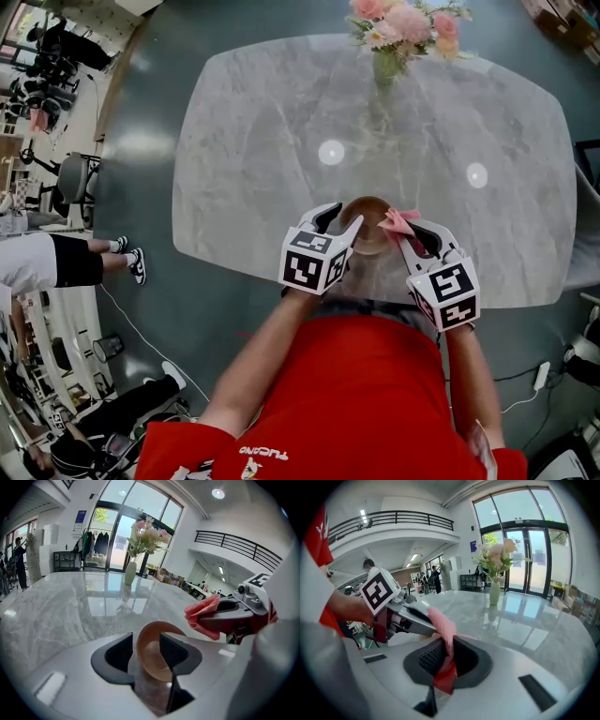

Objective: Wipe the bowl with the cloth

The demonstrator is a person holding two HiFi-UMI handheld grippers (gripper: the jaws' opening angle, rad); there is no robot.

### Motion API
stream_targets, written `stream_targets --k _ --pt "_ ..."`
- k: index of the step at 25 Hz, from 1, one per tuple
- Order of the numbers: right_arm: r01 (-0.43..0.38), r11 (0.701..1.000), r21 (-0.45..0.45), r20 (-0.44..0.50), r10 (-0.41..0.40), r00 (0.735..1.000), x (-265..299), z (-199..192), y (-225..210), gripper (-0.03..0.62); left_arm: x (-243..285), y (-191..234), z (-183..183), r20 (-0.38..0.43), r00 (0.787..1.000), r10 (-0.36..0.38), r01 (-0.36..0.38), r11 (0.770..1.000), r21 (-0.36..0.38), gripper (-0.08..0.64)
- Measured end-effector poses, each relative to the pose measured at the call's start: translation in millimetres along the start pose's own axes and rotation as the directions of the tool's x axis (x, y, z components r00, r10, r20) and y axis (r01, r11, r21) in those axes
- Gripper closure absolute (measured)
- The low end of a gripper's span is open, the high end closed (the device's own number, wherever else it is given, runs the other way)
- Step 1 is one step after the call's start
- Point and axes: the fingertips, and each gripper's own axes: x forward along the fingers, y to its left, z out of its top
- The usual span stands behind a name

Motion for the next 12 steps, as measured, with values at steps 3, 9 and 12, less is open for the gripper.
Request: stream_targets --k 3,9,12 --pt "0.002 0.999 0.035 0.034 -0.004 0.999 -5 4 -3 0.568 -7 0 1 0.027 1.000 0.004 -0.004 1.000 -0.001 0.383" --pt "0.016 0.997 0.071 0.082 -0.022 0.996 -14 8 -6 0.568 -21 0 3 0.080 0.997 0.006 -0.006 1.000 0.001 0.364" --pt "0.021 0.996 0.084 0.123 -0.031 0.992 -19 14 -7 0.568 -29 -1 6 0.108 0.994 0.011 -0.013 1.000 0.018 0.359"
